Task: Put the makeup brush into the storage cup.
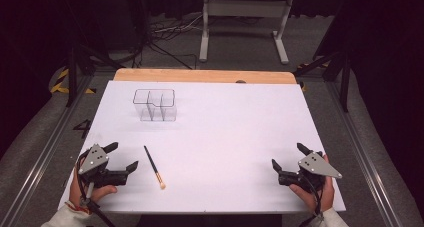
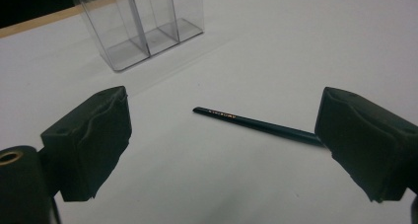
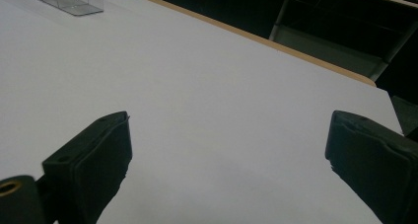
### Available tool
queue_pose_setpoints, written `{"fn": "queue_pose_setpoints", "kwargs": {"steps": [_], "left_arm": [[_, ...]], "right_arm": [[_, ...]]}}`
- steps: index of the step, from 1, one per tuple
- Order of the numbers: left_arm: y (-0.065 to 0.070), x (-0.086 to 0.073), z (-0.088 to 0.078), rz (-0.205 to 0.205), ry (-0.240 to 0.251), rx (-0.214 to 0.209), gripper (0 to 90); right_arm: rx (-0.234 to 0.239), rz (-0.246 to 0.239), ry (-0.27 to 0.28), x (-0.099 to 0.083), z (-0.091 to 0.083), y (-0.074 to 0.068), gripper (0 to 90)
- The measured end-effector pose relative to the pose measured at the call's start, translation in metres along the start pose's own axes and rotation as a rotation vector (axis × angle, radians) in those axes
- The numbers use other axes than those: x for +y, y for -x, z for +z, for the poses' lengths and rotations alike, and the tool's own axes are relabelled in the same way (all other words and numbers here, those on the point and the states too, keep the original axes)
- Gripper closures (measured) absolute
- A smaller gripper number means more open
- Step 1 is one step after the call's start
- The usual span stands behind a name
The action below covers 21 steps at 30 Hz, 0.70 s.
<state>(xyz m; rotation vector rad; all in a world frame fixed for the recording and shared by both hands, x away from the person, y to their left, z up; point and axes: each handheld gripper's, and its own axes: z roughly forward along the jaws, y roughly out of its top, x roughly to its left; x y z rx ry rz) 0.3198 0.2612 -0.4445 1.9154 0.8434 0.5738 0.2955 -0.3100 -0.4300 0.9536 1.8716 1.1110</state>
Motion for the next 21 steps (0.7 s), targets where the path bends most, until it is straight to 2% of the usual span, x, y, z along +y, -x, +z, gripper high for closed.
{"fn": "queue_pose_setpoints", "kwargs": {"steps": [7,12,16,17,19,21], "left_arm": [[0.0002,-0.0017,0.0010,-0.007,-0.035,0.010,8.1],[0.0010,-0.0006,0.0021,-0.040,-0.056,0.023,9.8],[0.0042,0.0004,0.0043,-0.067,-0.112,0.046,11.5],[0.0059,0.0015,0.0050,-0.076,-0.142,0.077,11.9],[0.0071,0.0022,0.0053,-0.087,-0.158,0.092,12.5],[0.0082,0.0042,0.0064,-0.120,-0.176,0.083,12.6]], "right_arm": [[-0.005,-0.004,-0.001,0.0011,0.0000,0.0004,4.8],[0.003,-0.001,0.000,0.0011,0.0027,0.0016,5.1],[0.004,0.012,0.001,0.0013,0.0030,0.0026,5.1],[0.006,0.003,-0.002,0.0015,0.0030,0.0023,5.1],[0.011,0.003,-0.003,0.0014,0.0042,0.0014,5.2],[0.017,-0.004,-0.008,0.0013,0.0054,0.0006,5.2]]}}
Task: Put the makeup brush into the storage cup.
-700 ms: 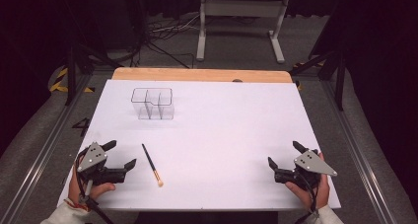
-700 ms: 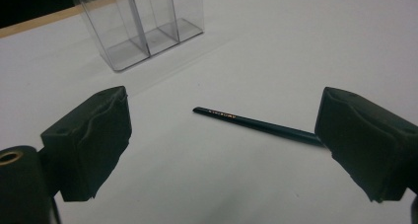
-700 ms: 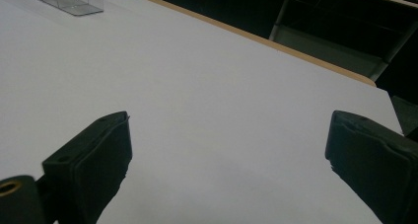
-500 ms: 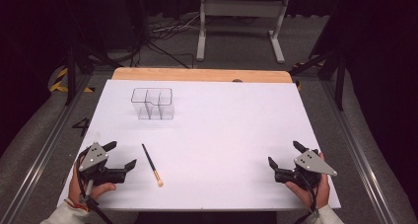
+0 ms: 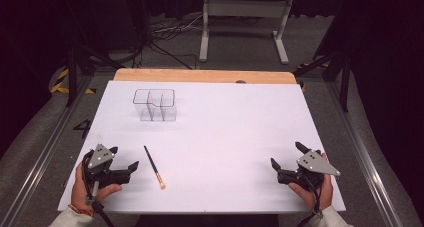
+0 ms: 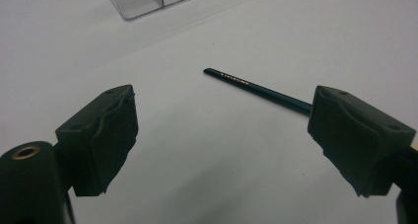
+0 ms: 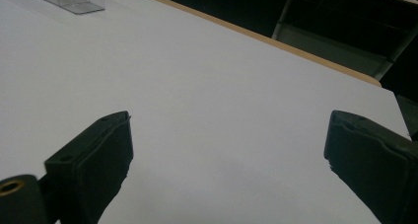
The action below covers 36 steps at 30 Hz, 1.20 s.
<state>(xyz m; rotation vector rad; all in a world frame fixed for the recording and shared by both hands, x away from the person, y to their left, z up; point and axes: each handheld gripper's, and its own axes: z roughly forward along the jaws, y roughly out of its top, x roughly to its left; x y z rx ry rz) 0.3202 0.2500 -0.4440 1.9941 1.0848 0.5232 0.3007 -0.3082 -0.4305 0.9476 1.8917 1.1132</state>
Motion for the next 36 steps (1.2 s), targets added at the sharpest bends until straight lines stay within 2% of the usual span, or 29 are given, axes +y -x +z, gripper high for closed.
{"fn": "queue_pose_setpoints", "kwargs": {"steps": [1,4,6,8,9,13,15,17,20,24,27,31,32,33,35,36], "left_arm": [[0.001,0.002,0.000,-0.009,-0.013,0.011,12.7],[0.004,0.006,0.002,-0.039,-0.041,-0.011,12.7],[0.007,0.008,0.003,-0.025,-0.045,-0.014,12.9],[0.011,0.010,0.004,0.018,-0.054,-0.022,12.9],[0.012,0.010,0.005,0.026,-0.055,-0.034,12.9],[0.014,0.010,0.009,0.034,-0.081,-0.068,12.7],[0.016,0.010,0.010,0.034,-0.088,-0.062,13.0],[0.018,0.010,0.011,0.015,-0.096,-0.062,13.4],[0.023,0.011,0.012,-0.046,-0.124,-0.067,15.4],[0.033,0.015,0.017,-0.081,-0.172,-0.078,16.0],[0.037,0.017,0.020,-0.078,-0.185,-0.101,16.0],[0.040,0.019,0.022,-0.075,-0.191,-0.104,16.0],[0.040,0.020,0.023,-0.065,-0.188,-0.100,16.0],[0.040,0.021,0.023,-0.040,-0.191,-0.093,16.0],[0.039,0.022,0.023,-0.028,-0.193,-0.083,16.0],[0.038,0.023,0.023,0.011,-0.193,-0.104,16.0]], "right_arm": [[0.002,-0.002,-0.002,0.000,0.000,0.000,5.3],[0.004,-0.006,-0.007,-0.001,0.000,0.000,5.3],[0.001,0.000,-0.008,-0.001,-0.001,0.001,5.3],[-0.003,0.006,-0.008,-0.002,-0.001,0.002,5.3],[-0.003,0.006,-0.008,-0.002,-0.001,0.002,5.3],[-0.001,0.016,-0.010,-0.002,-0.001,0.003,5.3],[-0.004,0.013,-0.013,-0.002,-0.001,0.003,5.4],[-0.002,0.013,-0.016,-0.002,0.000,0.003,5.4],[-0.003,0.011,-0.032,-0.003,0.001,0.003,5.5],[-0.001,0.011,-0.039,-0.003,0.002,0.002,5.6],[-0.002,0.011,-0.041,-0.003,0.002,0.003,5.6],[-0.004,0.014,-0.042,-0.003,0.001,0.003,5.6],[-0.002,0.016,-0.042,-0.003,0.001,0.004,5.6],[-0.001,0.018,-0.042,-0.003,0.002,0.004,5.6],[-0.001,0.017,-0.045,-0.003,0.002,0.004,5.6],[0.000,0.017,-0.045,-0.003,0.002,0.004,5.6]]}}
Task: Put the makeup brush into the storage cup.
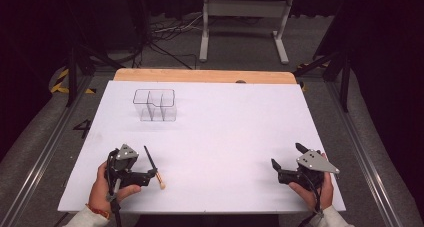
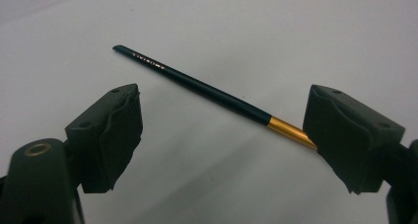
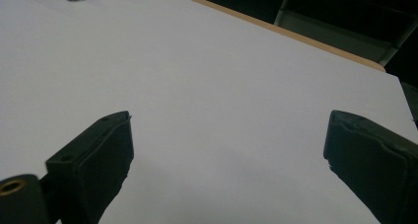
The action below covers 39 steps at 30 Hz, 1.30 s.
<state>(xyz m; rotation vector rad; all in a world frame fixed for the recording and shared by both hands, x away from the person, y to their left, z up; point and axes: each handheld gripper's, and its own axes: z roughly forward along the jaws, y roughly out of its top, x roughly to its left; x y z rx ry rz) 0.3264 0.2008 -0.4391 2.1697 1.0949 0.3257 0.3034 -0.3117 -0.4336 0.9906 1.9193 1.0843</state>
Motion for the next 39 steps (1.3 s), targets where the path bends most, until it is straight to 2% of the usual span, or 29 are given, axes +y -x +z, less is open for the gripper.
{"fn": "queue_pose_setpoints", "kwargs": {"steps": [1,3,4,6,8,10,13,14,16,17,19,20,22,24,26,28,30,31,32,34,35,36,37,38,39], "left_arm": [[-0.001,0.001,-0.001,0.046,-0.010,-0.014,17.0],[-0.002,0.004,-0.004,0.189,-0.012,-0.037,17.6],[-0.002,0.006,-0.007,0.282,-0.010,-0.023,16.4],[-0.004,0.010,-0.010,0.391,-0.018,-0.036,15.3],[-0.008,0.015,-0.008,0.463,-0.051,-0.047,14.7],[-0.012,0.021,-0.002,0.505,-0.095,-0.080,14.2],[-0.014,0.027,0.004,0.583,-0.136,-0.106,15.3],[-0.014,0.031,0.006,0.624,-0.159,-0.135,15.9],[-0.013,0.037,0.008,0.696,-0.181,-0.167,18.4],[-0.011,0.041,0.009,0.729,-0.208,-0.187,19.4],[-0.009,0.048,0.013,0.801,-0.266,-0.195,21.3],[-0.007,0.052,0.016,0.847,-0.324,-0.224,22.7],[-0.004,0.056,0.022,0.894,-0.396,-0.256,27.9],[0.000,0.058,0.027,0.931,-0.458,-0.248,28.7],[0.004,0.060,0.032,0.963,-0.497,-0.235,31.7],[0.006,0.061,0.034,0.973,-0.508,-0.248,36.4],[0.010,0.064,0.037,1.019,-0.518,-0.232,36.0],[0.011,0.064,0.039,1.017,-0.527,-0.253,38.5],[0.013,0.065,0.042,1.035,-0.548,-0.254,41.1],[0.014,0.067,0.043,1.042,-0.555,-0.259,39.5],[0.015,0.067,0.044,1.041,-0.555,-0.275,43.7],[0.017,0.068,0.045,1.058,-0.574,-0.280,45.9],[0.017,0.068,0.045,1.058,-0.574,-0.280,46.7],[0.018,0.070,0.046,1.065,-0.594,-0.295,46.7],[0.018,0.070,0.046,1.059,-0.605,-0.312,53.4]], "right_arm": [[0.000,0.000,-0.001,0.000,0.000,0.000,5.6],[0.002,0.003,-0.004,0.000,0.000,0.000,5.6],[0.002,0.004,-0.005,-0.001,0.000,0.000,5.6],[0.006,0.008,-0.007,-0.001,0.001,0.001,5.6],[0.009,0.009,-0.013,-0.001,0.002,0.001,5.6],[0.012,0.009,-0.018,-0.001,0.002,0.001,5.6],[0.011,0.009,-0.024,-0.002,0.003,0.001,5.6],[0.012,0.008,-0.025,-0.002,0.003,0.001,5.6],[0.013,0.013,-0.032,-0.002,0.004,0.001,5.6],[0.016,0.014,-0.034,-0.003,0.005,0.001,5.6],[0.016,0.017,-0.041,-0.003,0.005,0.001,5.6],[0.016,0.018,-0.042,-0.003,0.006,0.001,5.6],[0.017,0.018,-0.044,-0.003,0.006,0.001,5.6],[0.017,0.016,-0.047,-0.003,0.006,0.000,5.6],[0.017,0.013,-0.052,-0.003,0.007,0.000,5.6],[0.020,0.015,-0.055,-0.004,0.008,0.000,5.7],[0.023,0.011,-0.059,-0.004,0.009,-0.001,5.7],[0.026,0.010,-0.061,-0.004,0.009,-0.002,5.7],[0.030,0.006,-0.064,-0.004,0.010,-0.002,5.7],[0.037,-0.002,-0.070,-0.004,0.011,-0.003,5.7],[0.039,-0.005,-0.071,-0.004,0.011,-0.004,5.7],[0.042,-0.008,-0.071,-0.004,0.011,-0.004,5.7],[0.042,-0.008,-0.071,-0.004,0.011,-0.004,5.7],[0.044,-0.009,-0.072,-0.004,0.011,-0.004,5.7],[0.044,-0.007,-0.073,-0.005,0.012,-0.004,5.8]]}}
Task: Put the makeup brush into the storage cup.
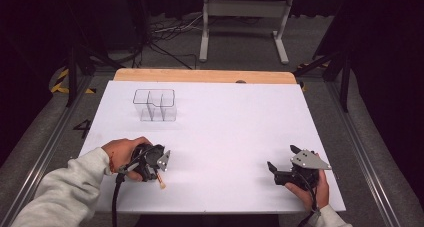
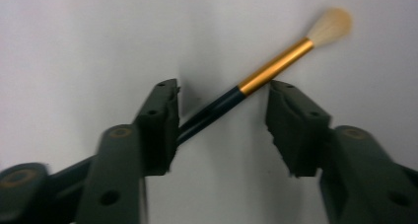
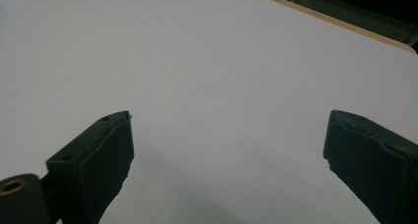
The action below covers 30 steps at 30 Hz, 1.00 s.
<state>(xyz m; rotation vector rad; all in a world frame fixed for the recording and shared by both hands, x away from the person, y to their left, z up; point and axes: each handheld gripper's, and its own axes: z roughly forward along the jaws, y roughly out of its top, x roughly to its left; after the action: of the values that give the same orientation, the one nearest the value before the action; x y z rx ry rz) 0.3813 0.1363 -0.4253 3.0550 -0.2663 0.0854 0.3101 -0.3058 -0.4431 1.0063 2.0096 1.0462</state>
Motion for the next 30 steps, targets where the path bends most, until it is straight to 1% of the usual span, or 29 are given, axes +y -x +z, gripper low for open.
{"fn": "queue_pose_setpoints", "kwargs": {"steps": [1,2,3,5,6,7,8,11,13,14,15,16,18,19,20,21,23,27,28,29,30], "left_arm": [[-0.002,0.001,0.000,-0.003,-0.013,-0.033,57.3],[-0.002,0.003,0.000,-0.003,-0.019,-0.031,60.9],[-0.002,0.005,0.000,-0.002,-0.032,-0.041,63.0],[-0.001,0.008,0.000,0.010,-0.041,-0.039,68.7],[-0.001,0.009,0.000,0.022,-0.051,-0.039,77.8],[-0.002,0.011,0.000,0.025,-0.061,-0.046,82.7],[-0.002,0.011,0.000,0.018,-0.063,-0.045,83.0],[-0.002,0.013,0.000,0.027,-0.079,-0.044,83.2],[-0.002,0.014,0.000,0.027,-0.079,-0.041,83.2],[-0.003,0.012,-0.002,0.024,-0.084,-0.016,83.2],[-0.003,0.011,-0.004,0.014,-0.079,-0.010,83.3],[-0.003,0.011,-0.004,0.014,-0.079,-0.010,83.3],[-0.005,0.007,-0.008,0.002,-0.059,0.013,83.3],[-0.005,0.006,-0.010,-0.002,-0.058,0.022,83.3],[-0.004,0.004,-0.011,-0.017,-0.047,0.031,83.3],[-0.005,0.003,-0.014,-0.012,-0.044,0.038,83.3],[-0.004,0.001,-0.020,-0.035,-0.013,0.047,83.3],[-0.003,-0.003,-0.031,-0.046,0.027,0.092,83.3],[-0.002,-0.004,-0.034,-0.060,0.045,0.108,83.3],[-0.002,-0.004,-0.034,-0.060,0.045,0.108,83.3],[-0.002,-0.005,-0.036,-0.059,0.051,0.119,83.3]], "right_arm": [[0.002,0.003,-0.001,0.000,0.000,0.000,5.8],[0.002,0.000,-0.004,0.000,0.001,0.000,5.8],[0.000,-0.001,-0.004,0.000,0.001,0.000,5.8],[-0.007,-0.003,0.001,0.000,0.000,0.000,5.9],[-0.011,-0.003,0.006,0.000,-0.001,0.001,6.1],[-0.010,-0.001,0.009,0.000,-0.001,0.001,6.1],[-0.009,-0.003,0.008,0.000,-0.001,0.001,6.1],[-0.006,-0.007,0.009,0.000,-0.002,0.000,6.1],[-0.005,-0.009,0.013,0.000,-0.003,0.001,6.2],[-0.007,-0.007,0.013,0.000,-0.003,0.002,6.2],[-0.008,-0.005,0.016,-0.001,-0.004,0.002,6.2],[-0.008,-0.005,0.016,-0.001,-0.004,0.002,6.2],[-0.009,-0.002,0.018,-0.001,-0.004,0.003,6.3],[-0.011,-0.001,0.019,-0.001,-0.004,0.003,6.4],[-0.011,0.004,0.021,-0.001,-0.004,0.003,6.4],[-0.013,0.005,0.022,-0.001,-0.004,0.003,6.5],[-0.017,0.005,0.024,0.000,-0.004,0.003,6.6],[-0.019,0.000,0.033,0.001,-0.005,0.002,6.6],[-0.019,0.000,0.034,0.001,-0.006,0.002,6.6],[-0.020,0.001,0.033,0.001,-0.006,0.002,6.6],[-0.020,0.002,0.033,0.001,-0.006,0.002,6.6]]}}
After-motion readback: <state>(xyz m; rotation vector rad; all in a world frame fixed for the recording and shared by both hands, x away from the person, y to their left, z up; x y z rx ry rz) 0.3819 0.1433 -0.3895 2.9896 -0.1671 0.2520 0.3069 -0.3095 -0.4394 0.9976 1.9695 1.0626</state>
